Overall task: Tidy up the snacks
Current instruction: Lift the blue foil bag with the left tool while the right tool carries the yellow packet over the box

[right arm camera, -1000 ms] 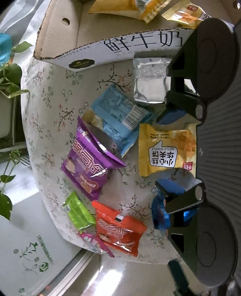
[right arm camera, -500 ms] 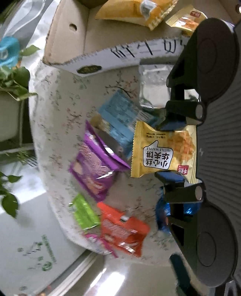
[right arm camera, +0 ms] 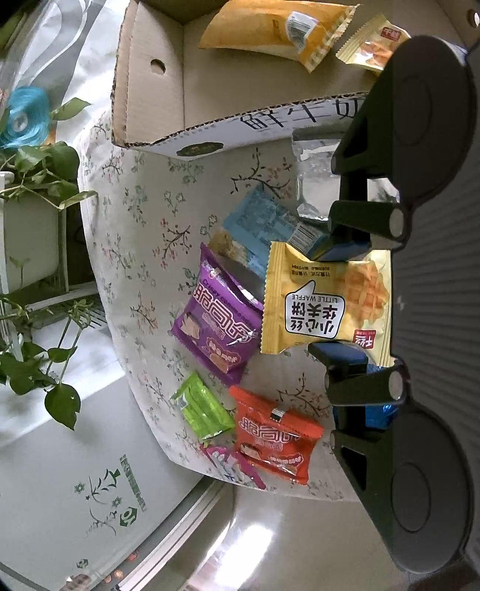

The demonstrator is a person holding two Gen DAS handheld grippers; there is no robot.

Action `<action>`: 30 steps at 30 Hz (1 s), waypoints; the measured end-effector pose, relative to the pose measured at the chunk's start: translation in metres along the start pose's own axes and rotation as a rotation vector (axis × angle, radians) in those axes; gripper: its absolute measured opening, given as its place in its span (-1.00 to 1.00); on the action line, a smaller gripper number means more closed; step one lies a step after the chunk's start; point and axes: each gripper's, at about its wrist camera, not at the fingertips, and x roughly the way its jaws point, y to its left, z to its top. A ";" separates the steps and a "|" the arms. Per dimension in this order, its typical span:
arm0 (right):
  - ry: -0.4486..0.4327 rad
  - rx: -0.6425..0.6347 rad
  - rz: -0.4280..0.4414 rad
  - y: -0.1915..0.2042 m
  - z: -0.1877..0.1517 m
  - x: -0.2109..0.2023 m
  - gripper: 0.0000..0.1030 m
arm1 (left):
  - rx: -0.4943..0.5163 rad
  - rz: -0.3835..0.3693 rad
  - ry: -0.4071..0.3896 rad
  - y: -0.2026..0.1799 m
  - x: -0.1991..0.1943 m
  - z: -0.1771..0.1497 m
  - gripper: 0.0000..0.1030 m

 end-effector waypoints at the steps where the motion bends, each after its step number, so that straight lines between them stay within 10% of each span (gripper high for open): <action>1: 0.001 0.000 0.002 0.000 0.000 0.000 0.01 | -0.004 0.006 -0.001 0.001 0.001 0.000 0.61; 30: -0.041 -0.012 0.050 -0.001 0.000 -0.017 0.01 | -0.008 0.007 -0.145 -0.002 -0.024 0.004 0.26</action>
